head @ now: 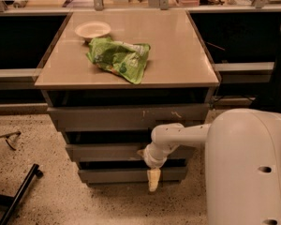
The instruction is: Close middle drawer
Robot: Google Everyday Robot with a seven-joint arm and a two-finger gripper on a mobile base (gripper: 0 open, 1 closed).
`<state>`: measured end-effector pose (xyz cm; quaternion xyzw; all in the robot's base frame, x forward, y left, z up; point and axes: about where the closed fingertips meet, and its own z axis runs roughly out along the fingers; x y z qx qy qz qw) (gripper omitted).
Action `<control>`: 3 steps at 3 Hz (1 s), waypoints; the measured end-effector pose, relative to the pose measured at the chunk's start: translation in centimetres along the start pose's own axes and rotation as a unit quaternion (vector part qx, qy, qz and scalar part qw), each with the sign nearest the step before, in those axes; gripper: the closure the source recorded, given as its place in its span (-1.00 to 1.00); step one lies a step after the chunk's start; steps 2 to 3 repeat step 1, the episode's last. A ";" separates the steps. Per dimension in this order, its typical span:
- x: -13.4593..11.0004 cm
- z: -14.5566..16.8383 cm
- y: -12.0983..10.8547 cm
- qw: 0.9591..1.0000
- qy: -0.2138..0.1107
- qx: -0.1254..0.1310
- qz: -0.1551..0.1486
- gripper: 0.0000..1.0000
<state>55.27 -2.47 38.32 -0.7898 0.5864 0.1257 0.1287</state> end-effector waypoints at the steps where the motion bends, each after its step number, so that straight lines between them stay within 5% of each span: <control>1: 0.1 0.1 -1.8 1.000 0.011 0.023 -0.002 -1.00; 3: 0.1 0.1 -1.8 1.000 0.011 0.023 -0.002 -1.00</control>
Offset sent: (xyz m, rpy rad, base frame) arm 0.0000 0.0000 0.0000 0.0000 0.0000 0.0000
